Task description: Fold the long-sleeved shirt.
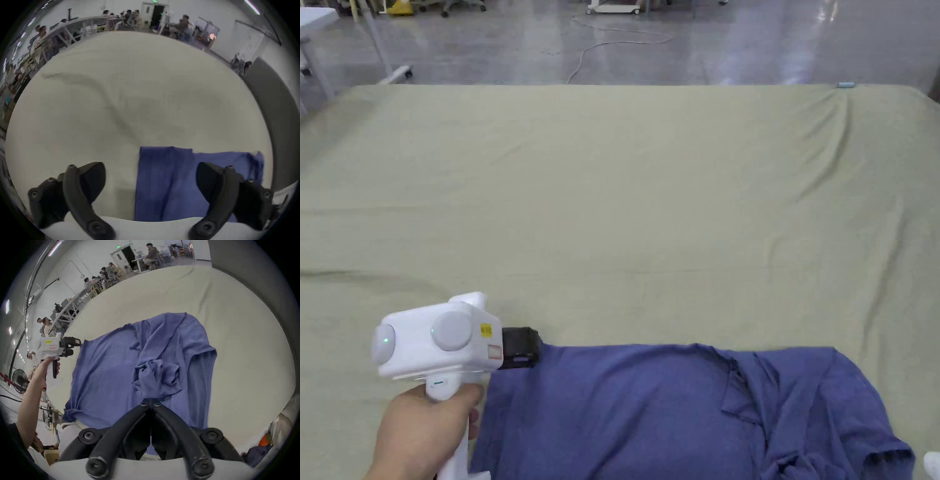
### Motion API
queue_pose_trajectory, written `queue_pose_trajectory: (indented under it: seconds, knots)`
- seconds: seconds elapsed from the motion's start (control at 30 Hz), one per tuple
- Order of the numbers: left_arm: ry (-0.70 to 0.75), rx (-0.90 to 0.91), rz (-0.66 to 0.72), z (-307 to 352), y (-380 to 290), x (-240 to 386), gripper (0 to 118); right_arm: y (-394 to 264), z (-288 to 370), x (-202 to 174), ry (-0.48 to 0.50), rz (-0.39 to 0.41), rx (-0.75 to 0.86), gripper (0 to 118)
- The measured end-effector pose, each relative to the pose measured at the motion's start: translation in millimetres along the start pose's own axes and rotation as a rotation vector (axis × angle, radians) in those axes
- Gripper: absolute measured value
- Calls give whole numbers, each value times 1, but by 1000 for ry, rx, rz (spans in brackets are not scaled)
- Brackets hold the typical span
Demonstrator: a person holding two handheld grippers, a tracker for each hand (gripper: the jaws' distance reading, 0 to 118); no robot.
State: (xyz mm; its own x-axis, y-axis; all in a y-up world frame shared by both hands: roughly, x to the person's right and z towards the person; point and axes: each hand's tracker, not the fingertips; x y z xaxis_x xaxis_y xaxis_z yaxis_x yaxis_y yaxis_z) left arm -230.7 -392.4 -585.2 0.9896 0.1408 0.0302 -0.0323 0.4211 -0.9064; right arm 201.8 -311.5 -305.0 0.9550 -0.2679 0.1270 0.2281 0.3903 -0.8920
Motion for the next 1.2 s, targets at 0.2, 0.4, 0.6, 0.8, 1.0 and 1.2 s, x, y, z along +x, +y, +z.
queue_pose_trajectory:
  seconds: [0.2,0.4,0.6,0.8,1.0,1.2]
  knots:
    - [92,66,-107,17,-6,21,0,69,-15,15,-118,17,18,0]
    - [-64,46,-13,48,-5,18,0,203,-75,36,-43,-34,21,114]
    - [-89,54,-36,54,12,15,0,235,-164,38,-193,-113,-375,104]
    - [-112,40,-26,49,22,12,0,240,-149,20,-152,15,-239,2]
    - [-163,44,40,50,54,7,0,264,-114,-4,-161,21,-142,2]
    - [-194,108,45,75,65,4,0,269,-73,-8,-179,110,-12,2]
